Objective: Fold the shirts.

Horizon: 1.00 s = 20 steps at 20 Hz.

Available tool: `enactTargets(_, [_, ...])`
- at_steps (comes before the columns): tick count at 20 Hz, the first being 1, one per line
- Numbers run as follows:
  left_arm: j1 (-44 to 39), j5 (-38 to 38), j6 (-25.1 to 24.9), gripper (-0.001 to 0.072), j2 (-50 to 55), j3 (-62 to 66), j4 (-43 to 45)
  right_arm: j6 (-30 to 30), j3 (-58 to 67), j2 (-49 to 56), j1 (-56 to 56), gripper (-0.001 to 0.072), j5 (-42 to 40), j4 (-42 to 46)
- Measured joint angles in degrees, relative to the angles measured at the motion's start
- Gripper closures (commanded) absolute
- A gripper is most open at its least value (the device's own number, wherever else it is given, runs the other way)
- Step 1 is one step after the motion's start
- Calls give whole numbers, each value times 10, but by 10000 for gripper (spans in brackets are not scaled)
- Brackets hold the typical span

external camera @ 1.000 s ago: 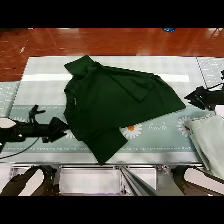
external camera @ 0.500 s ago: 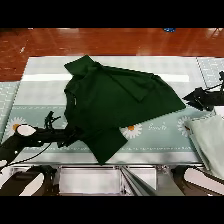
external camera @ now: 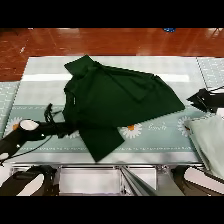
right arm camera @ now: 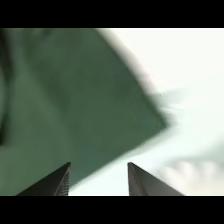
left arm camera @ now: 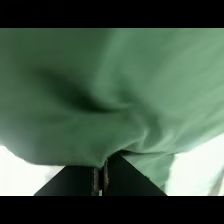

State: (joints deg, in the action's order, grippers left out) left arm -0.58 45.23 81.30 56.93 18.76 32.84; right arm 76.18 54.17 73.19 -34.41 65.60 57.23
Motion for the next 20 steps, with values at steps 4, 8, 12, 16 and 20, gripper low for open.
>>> enactTargets(4, [78,28,-34,688,1,30,-3,19,0,11,-26,300,0,45])
enactTargets(8, [101,42,-50,687,2,38,-5,9,0,53,-33,300,29,31])
enactTargets(12, [107,53,-56,688,2,41,-5,-13,0,95,-27,300,61,-3])
enactTargets(16, [108,60,-58,688,2,41,-5,-24,0,121,10,300,72,-11])
enactTargets(20, [109,62,-58,687,2,41,-5,-27,1,146,59,301,66,-23])
